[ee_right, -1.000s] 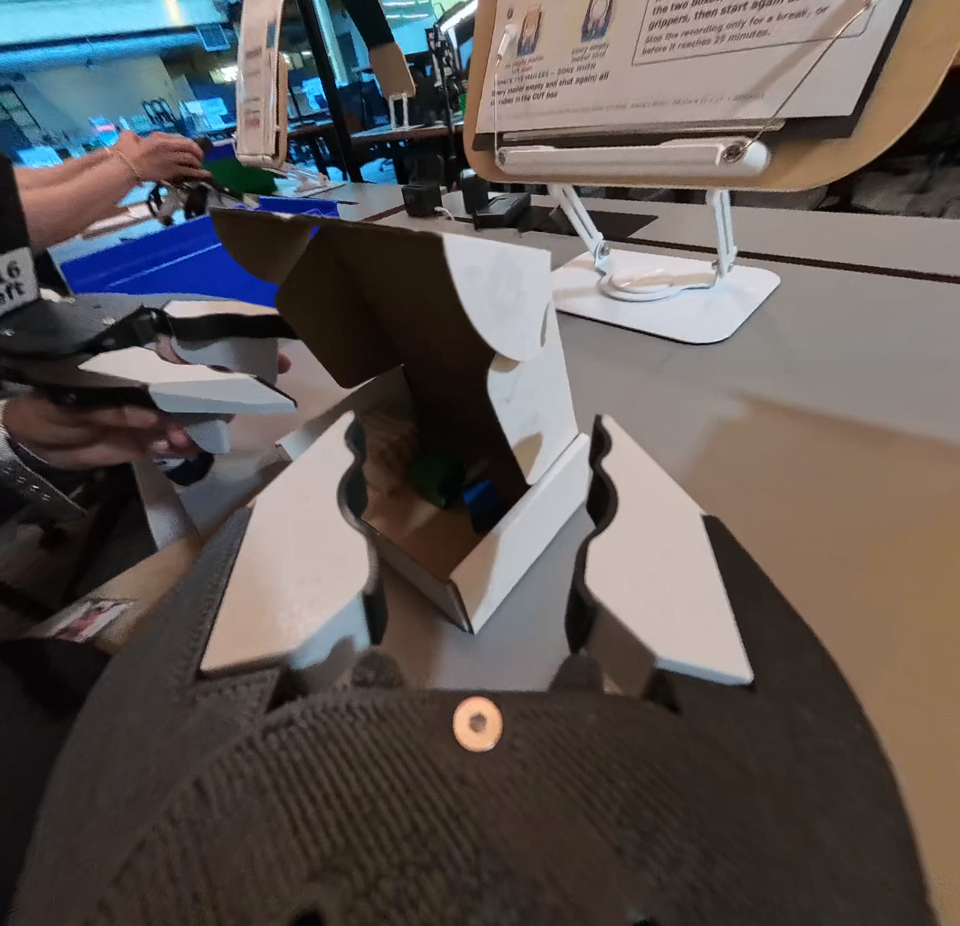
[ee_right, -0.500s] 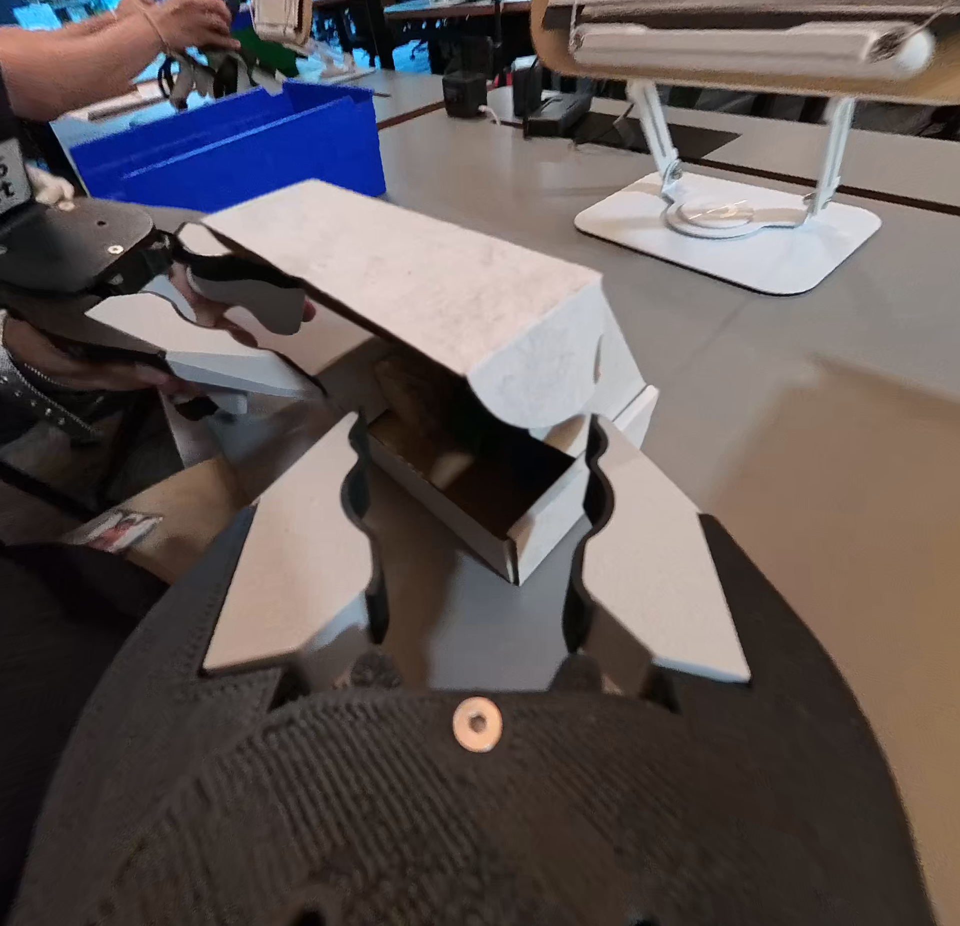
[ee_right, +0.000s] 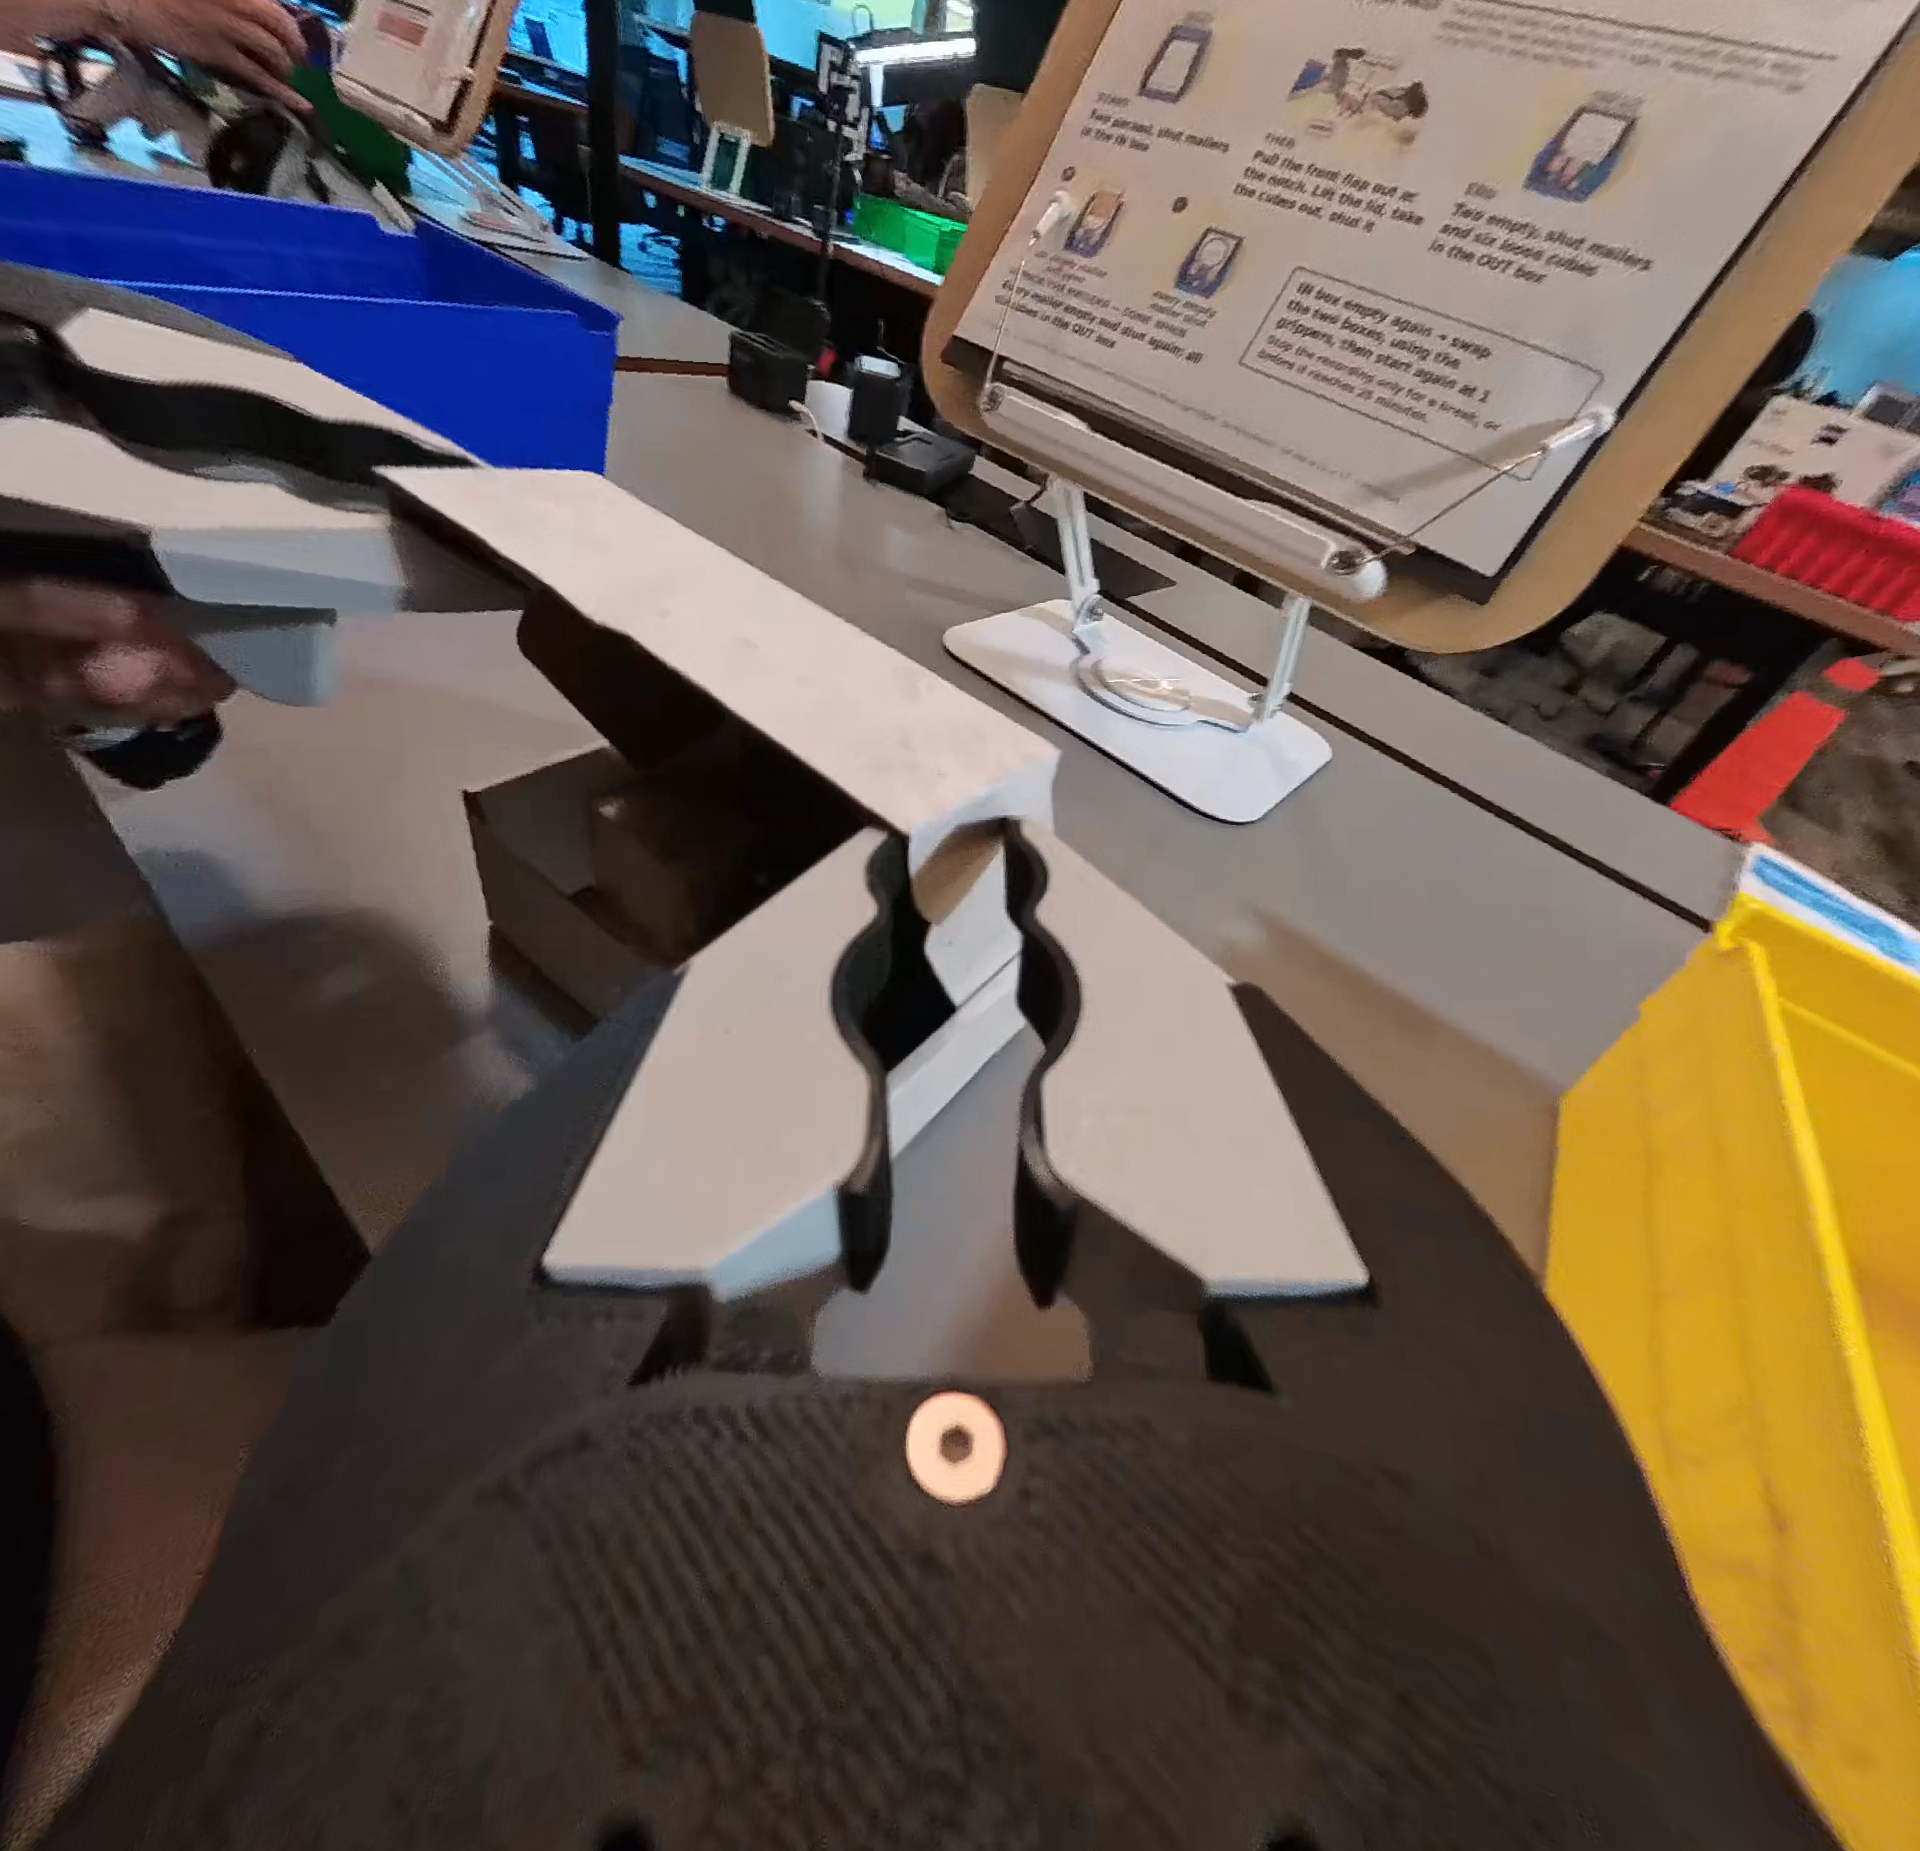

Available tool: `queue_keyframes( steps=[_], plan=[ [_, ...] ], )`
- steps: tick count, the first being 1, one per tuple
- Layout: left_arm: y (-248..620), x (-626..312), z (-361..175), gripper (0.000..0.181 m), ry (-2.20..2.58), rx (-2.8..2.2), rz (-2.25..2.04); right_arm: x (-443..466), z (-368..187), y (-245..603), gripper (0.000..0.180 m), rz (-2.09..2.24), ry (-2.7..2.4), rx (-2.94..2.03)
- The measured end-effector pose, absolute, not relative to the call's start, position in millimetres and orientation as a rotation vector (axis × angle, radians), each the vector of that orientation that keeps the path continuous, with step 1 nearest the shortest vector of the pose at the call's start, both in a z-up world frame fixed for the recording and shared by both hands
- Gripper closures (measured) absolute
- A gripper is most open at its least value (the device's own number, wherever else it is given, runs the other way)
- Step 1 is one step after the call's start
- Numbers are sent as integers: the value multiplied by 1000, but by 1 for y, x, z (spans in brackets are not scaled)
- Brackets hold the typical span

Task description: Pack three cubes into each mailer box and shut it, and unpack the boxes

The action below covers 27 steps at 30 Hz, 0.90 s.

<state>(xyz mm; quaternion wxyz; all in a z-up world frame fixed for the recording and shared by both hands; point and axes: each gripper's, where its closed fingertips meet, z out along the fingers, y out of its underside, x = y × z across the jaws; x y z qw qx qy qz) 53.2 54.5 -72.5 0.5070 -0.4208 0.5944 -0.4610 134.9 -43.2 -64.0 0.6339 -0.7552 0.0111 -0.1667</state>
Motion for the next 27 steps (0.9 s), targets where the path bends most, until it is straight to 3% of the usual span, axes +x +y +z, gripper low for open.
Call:
queue_keyframes(
  steps=[10,20,27],
  plan=[
    [42,44,-82,155,1475,-1158,-1210,126,-76,-52,162,-16,219,-1766],
    [25,36,-129,155,1651,-1352,-1181,124,-116,-60,164,70,299,-1945],
    [35,36,-130,156,1631,-1368,-1182,121,-122,-55,162,62,279,-1966]
  ],
)
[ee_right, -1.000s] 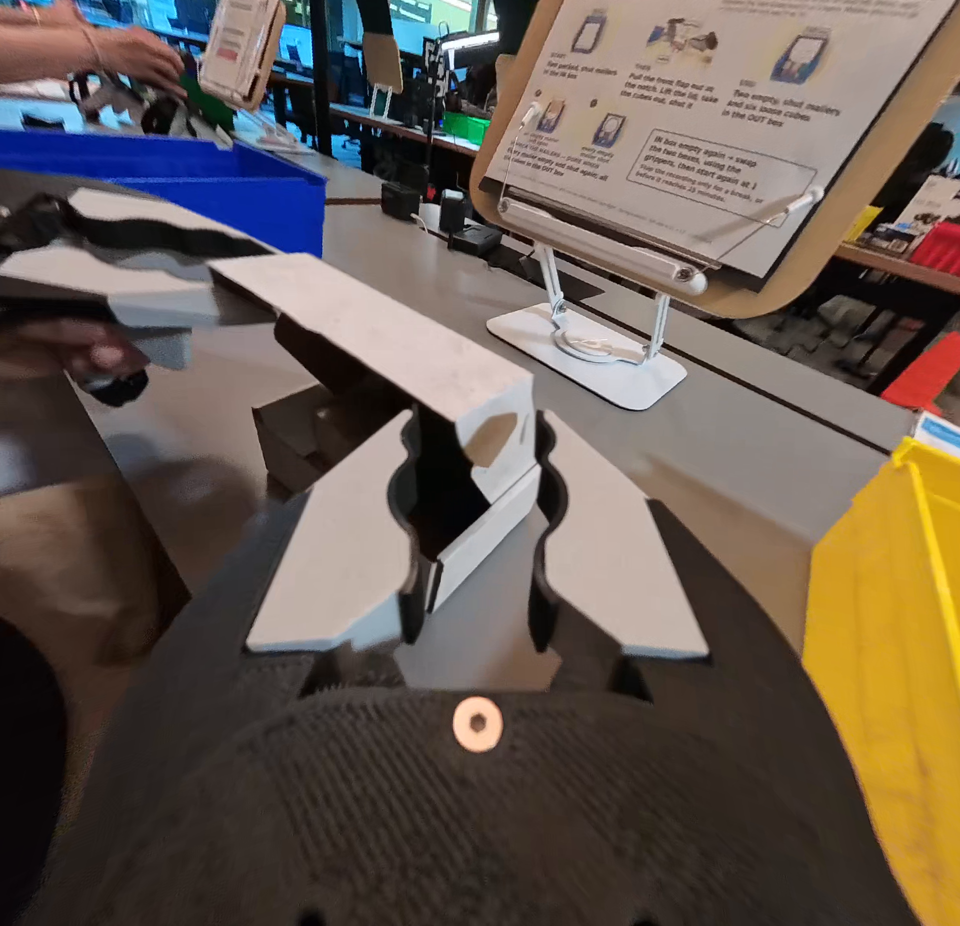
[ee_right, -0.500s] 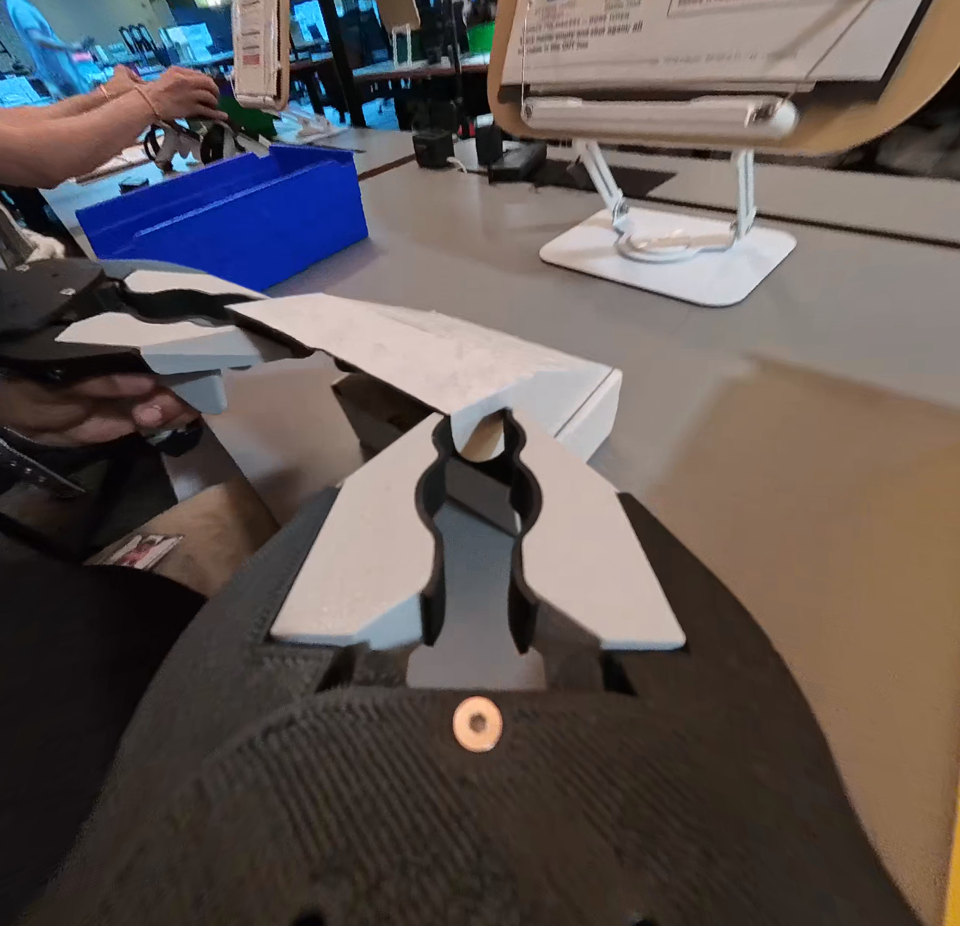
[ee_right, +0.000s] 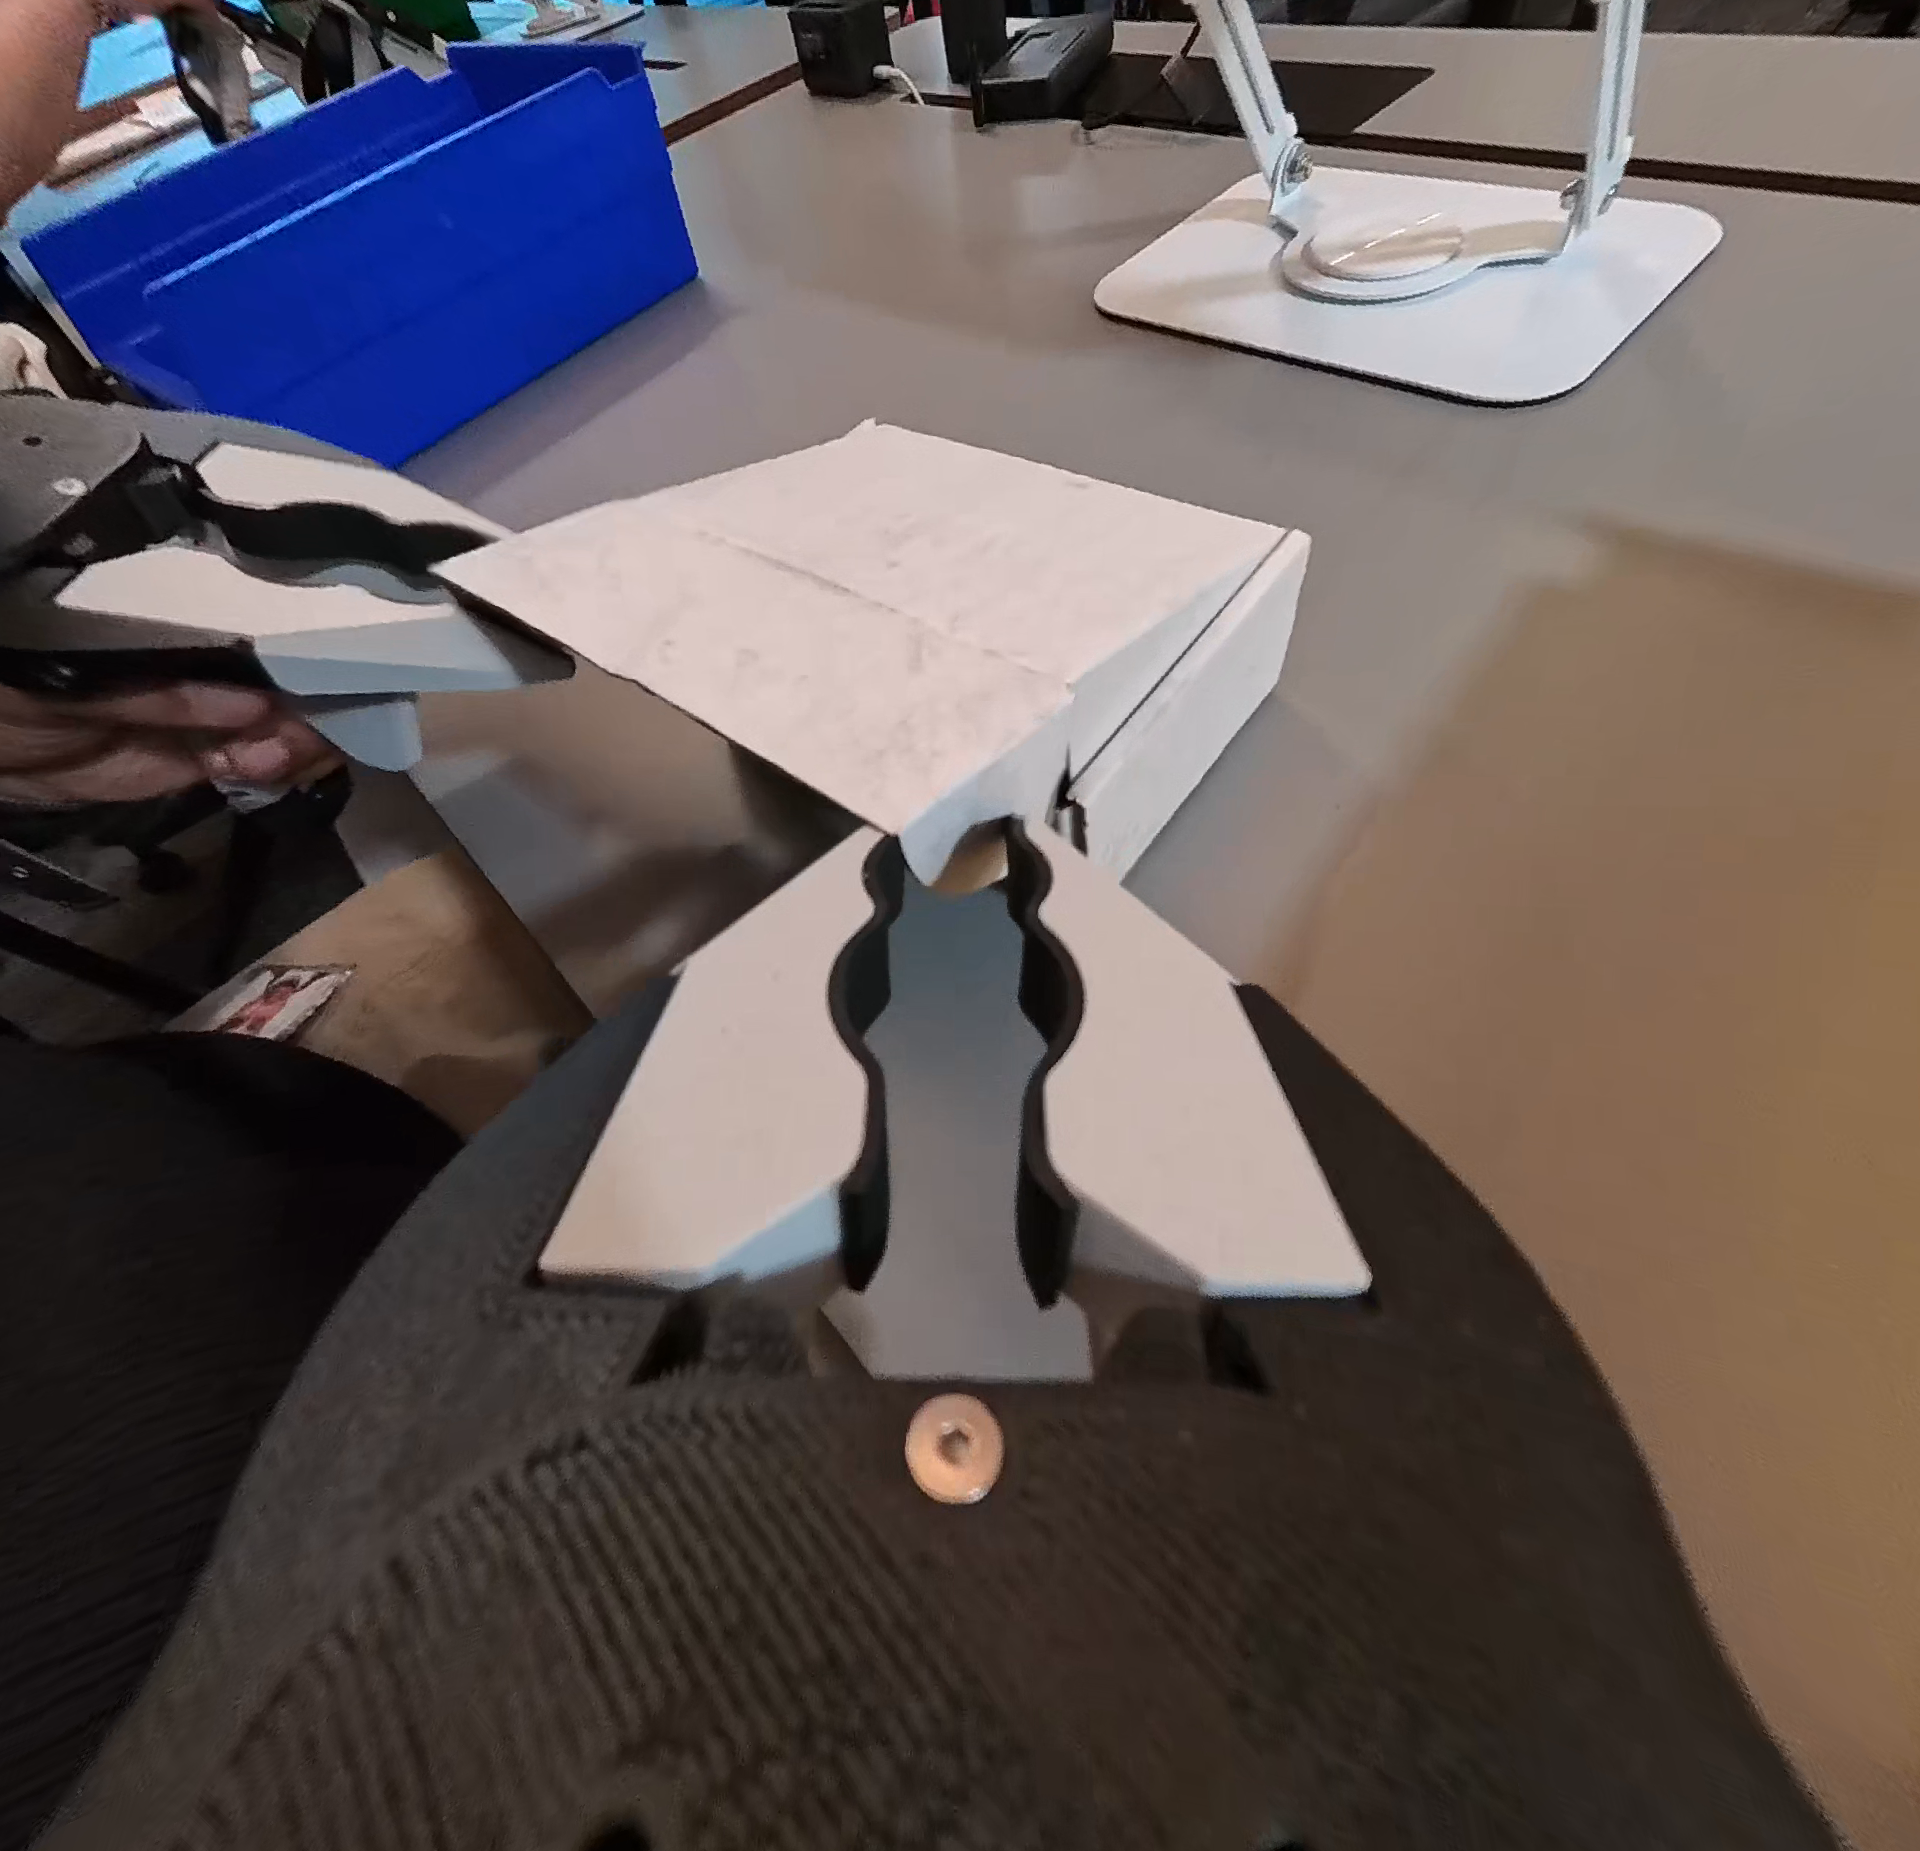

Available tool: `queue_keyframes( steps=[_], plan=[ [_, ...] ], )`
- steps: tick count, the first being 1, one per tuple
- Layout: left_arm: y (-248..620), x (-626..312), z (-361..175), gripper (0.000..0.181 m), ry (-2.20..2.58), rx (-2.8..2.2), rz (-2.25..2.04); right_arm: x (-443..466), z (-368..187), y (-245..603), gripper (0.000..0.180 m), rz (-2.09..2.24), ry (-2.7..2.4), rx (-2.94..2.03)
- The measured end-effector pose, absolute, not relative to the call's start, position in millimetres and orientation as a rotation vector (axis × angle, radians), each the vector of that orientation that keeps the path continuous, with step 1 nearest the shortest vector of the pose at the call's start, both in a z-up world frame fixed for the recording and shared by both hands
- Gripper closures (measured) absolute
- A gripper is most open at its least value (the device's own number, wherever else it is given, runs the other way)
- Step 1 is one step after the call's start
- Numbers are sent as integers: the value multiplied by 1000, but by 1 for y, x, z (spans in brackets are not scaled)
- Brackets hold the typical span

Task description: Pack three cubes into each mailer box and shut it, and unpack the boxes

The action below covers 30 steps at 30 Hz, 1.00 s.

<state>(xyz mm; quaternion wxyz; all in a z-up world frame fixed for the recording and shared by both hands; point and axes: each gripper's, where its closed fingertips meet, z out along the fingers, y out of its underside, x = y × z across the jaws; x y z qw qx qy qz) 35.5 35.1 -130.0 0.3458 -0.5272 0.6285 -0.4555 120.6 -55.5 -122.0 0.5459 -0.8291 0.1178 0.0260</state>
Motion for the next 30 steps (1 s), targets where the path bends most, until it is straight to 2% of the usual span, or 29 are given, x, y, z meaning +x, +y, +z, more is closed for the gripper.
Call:
queue_keyframes(
  steps=[1,3,5,8,13,30],
  plan=[
    [38,36,-129,155,1617,-1368,-1171,121,-123,-55,161,40,268,-1973],
    [45,37,-124,141,1574,-1353,-1135,124,-124,-56,160,-27,234,-1990],
    [46,36,-122,139,1572,-1319,-1120,126,-124,-57,158,-88,201,-1999],
    [44,36,-117,145,1559,-1295,-1135,128,-123,-57,150,-148,174,-1998],
    [37,34,-114,160,1581,-1234,-1131,124,-117,-56,153,-186,131,-1981],
    [29,34,-134,165,1688,-1275,-1083,122,-135,-58,158,-86,170,-2053]
  ],
)
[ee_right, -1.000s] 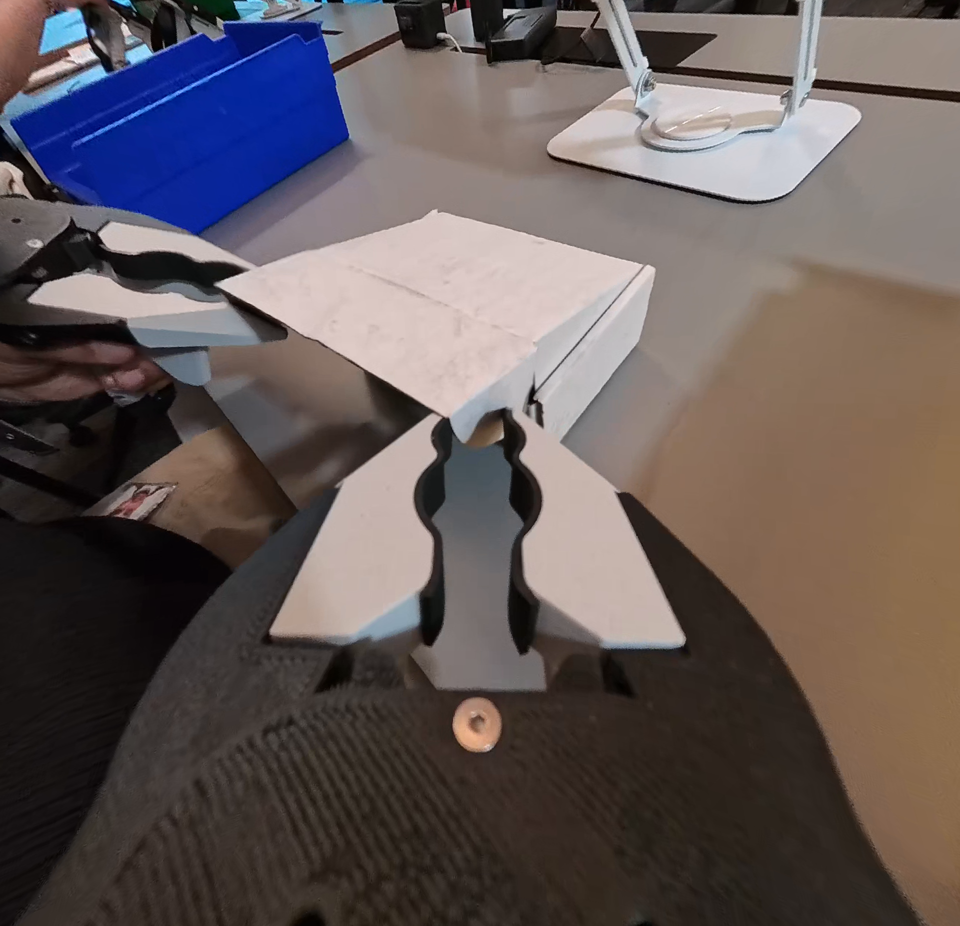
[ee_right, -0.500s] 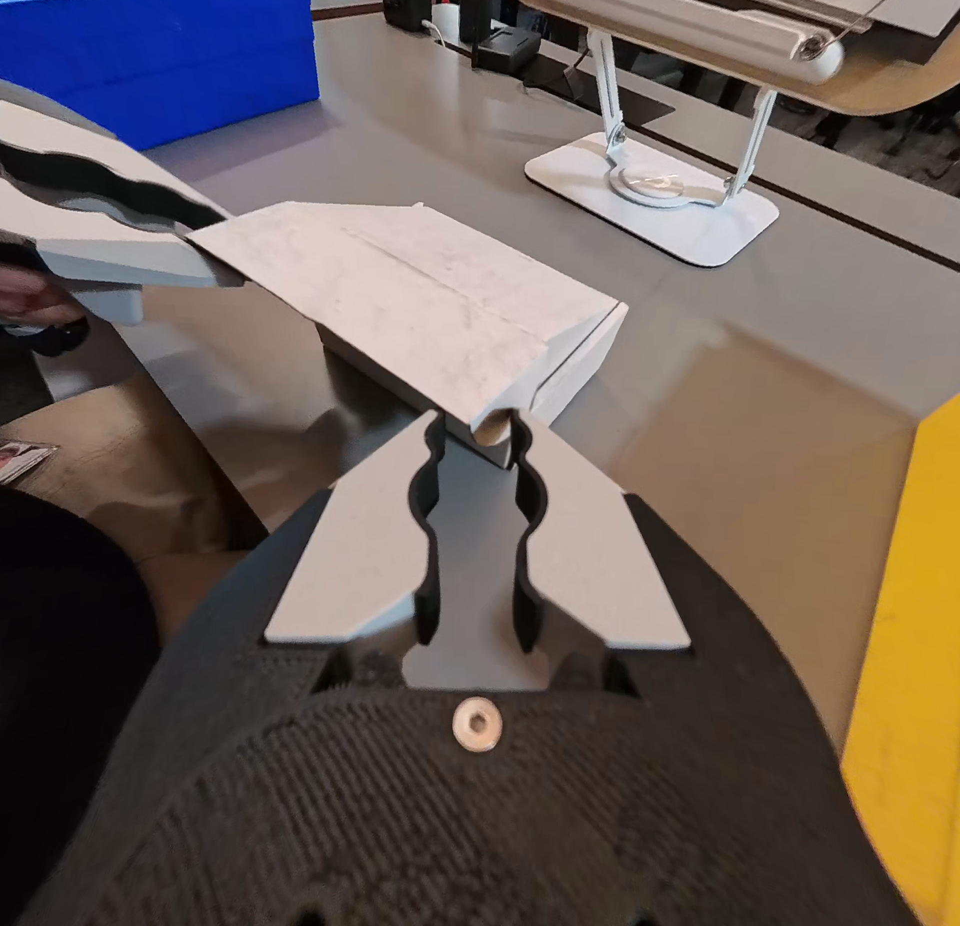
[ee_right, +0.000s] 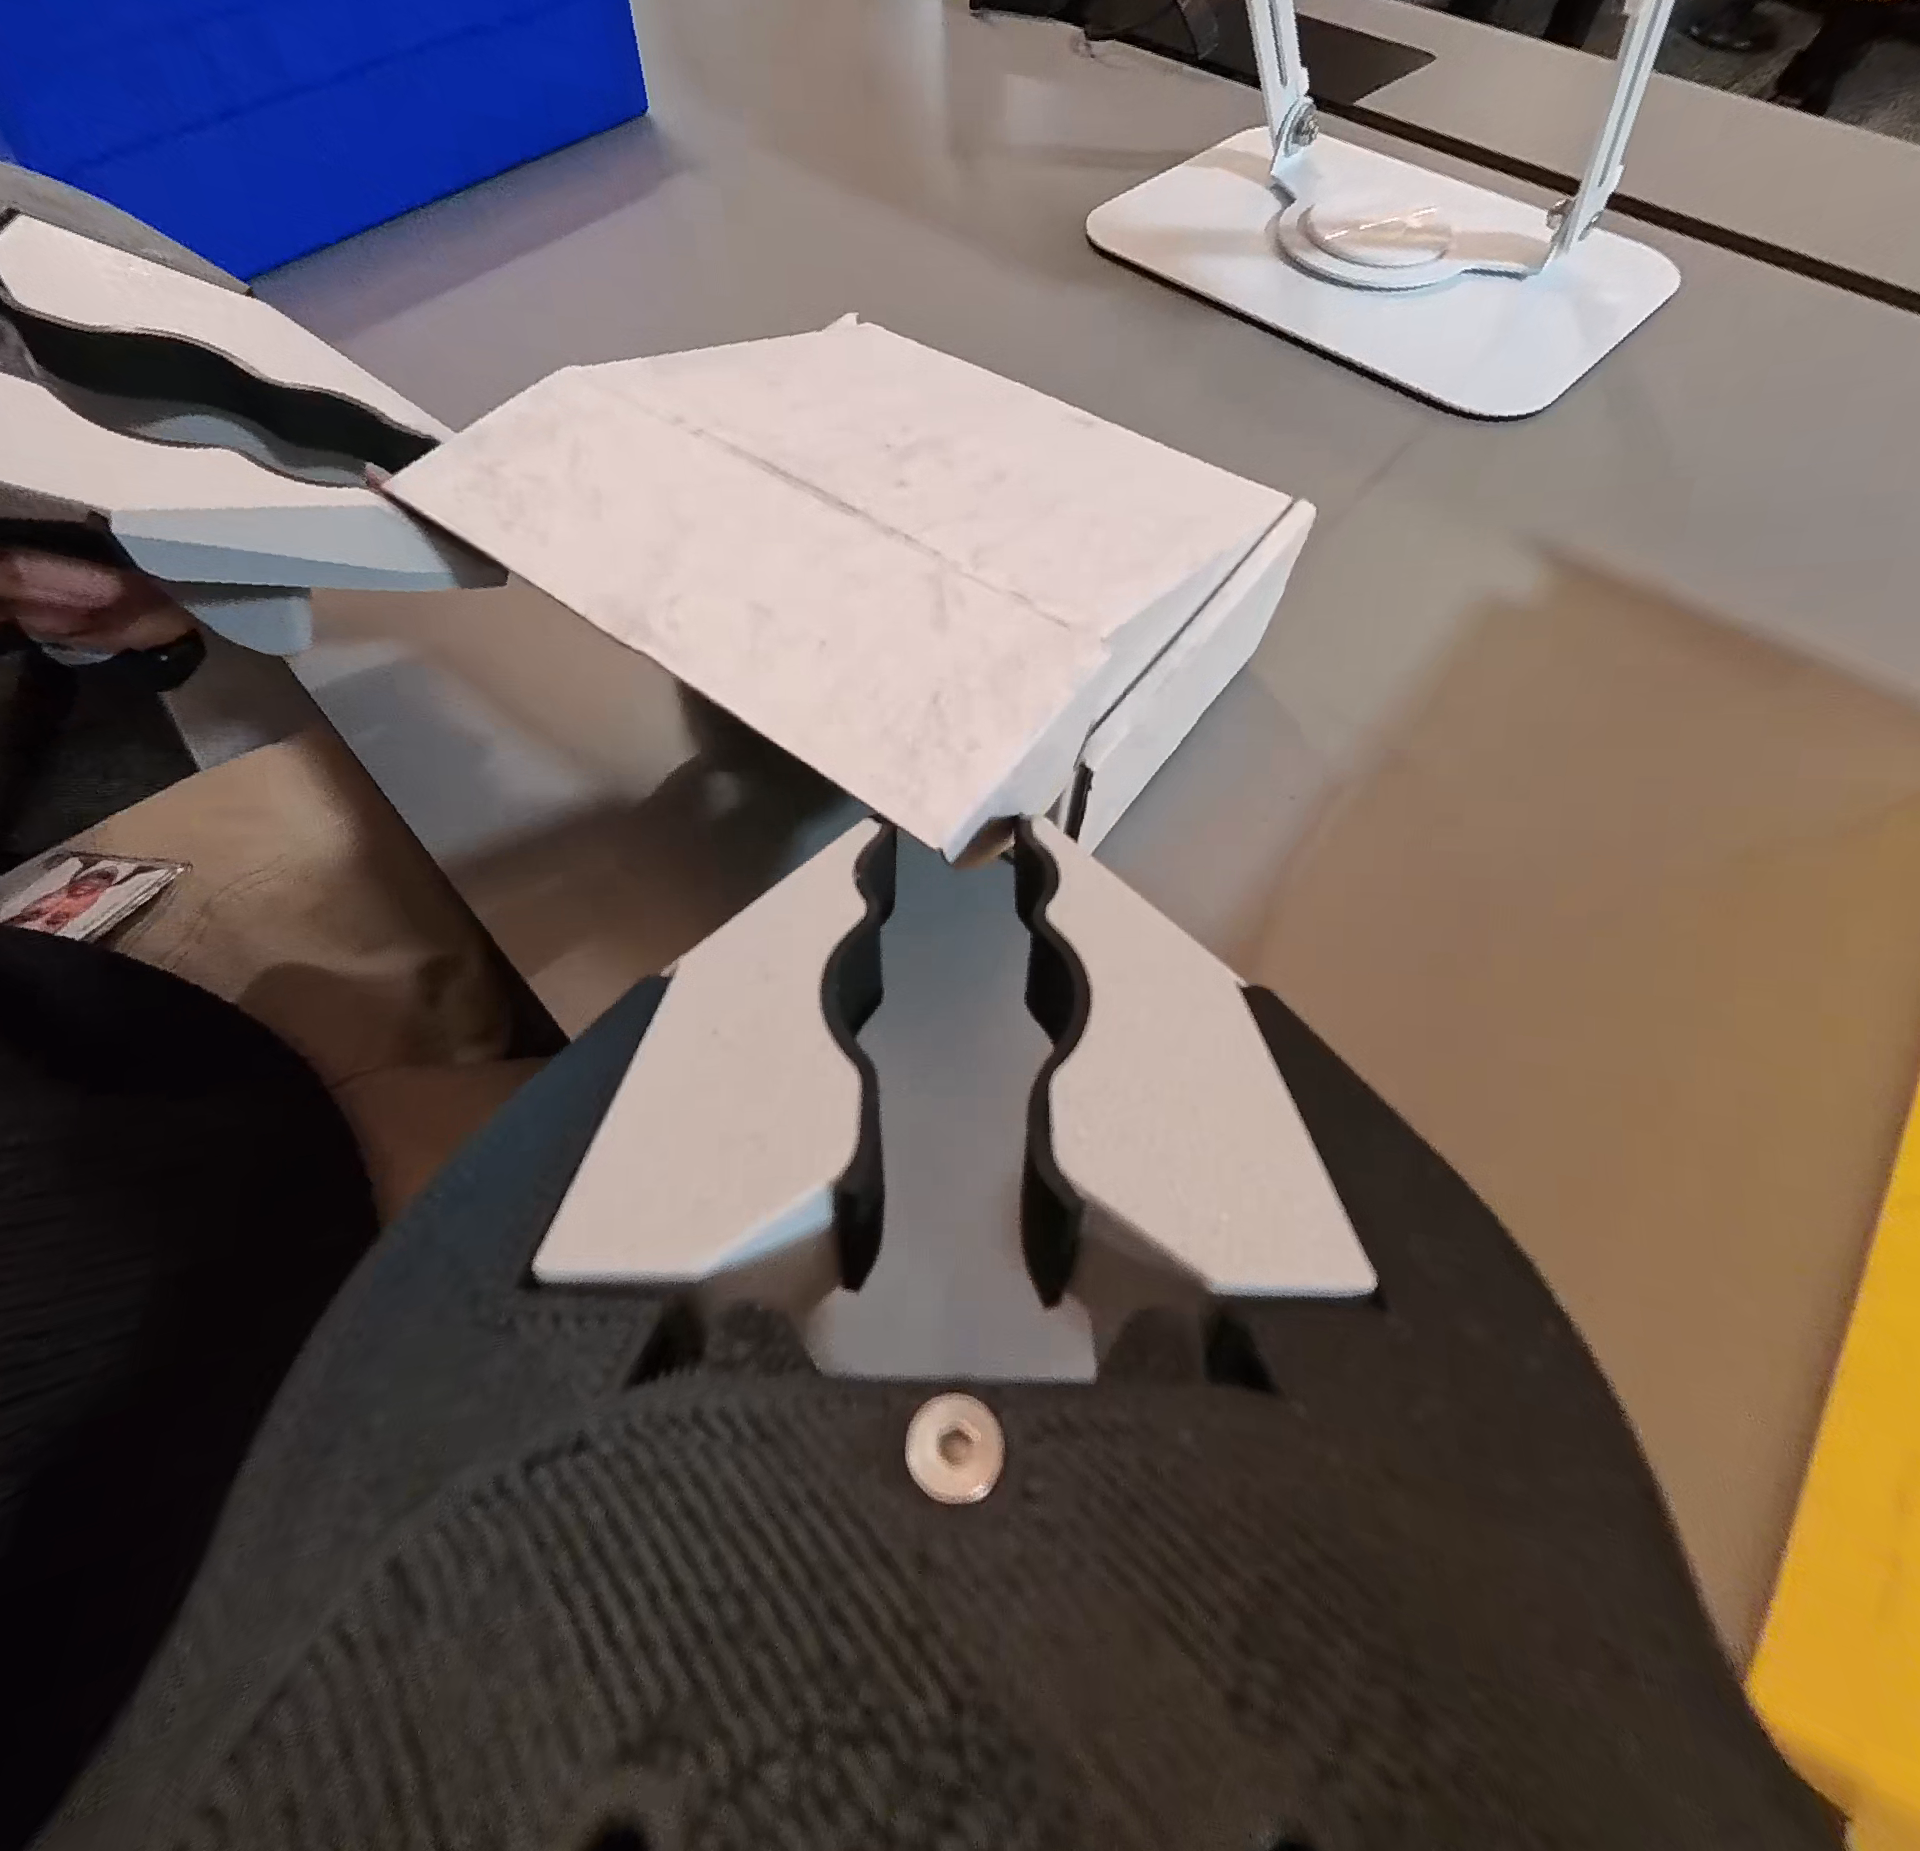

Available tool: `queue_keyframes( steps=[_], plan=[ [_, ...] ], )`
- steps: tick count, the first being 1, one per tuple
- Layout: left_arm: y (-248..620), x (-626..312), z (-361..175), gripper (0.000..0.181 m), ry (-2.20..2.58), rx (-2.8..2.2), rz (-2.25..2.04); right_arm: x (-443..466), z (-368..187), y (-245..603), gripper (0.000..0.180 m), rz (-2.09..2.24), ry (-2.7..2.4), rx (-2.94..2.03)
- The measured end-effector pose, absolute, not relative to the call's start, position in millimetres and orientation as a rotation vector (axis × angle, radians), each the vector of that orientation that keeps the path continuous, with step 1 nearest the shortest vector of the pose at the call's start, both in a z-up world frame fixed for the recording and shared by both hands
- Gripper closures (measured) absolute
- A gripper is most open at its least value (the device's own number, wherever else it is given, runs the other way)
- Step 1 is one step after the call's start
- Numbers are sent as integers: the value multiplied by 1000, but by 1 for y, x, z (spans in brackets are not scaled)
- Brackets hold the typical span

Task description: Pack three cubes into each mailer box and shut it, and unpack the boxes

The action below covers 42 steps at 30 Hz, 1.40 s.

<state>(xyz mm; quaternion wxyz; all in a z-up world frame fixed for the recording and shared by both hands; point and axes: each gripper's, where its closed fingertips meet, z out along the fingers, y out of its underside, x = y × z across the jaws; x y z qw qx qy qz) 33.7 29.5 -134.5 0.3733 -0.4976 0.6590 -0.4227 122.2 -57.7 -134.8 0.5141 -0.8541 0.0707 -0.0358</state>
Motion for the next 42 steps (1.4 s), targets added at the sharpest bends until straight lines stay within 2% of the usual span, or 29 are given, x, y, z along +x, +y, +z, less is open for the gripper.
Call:
queue_keyframes(
  steps=[7,18,42],
  plan=[
    [34,35,-133,164,1667,-1265,-1050,126,-136,-59,164,-173,136,-2076],
    [37,35,-131,164,1657,-1260,-1045,130,-131,-59,156,-202,143,-2048],
    [38,35,-132,164,1656,-1260,-1050,129,-130,-59,157,-227,126,-2049]
  ],
)
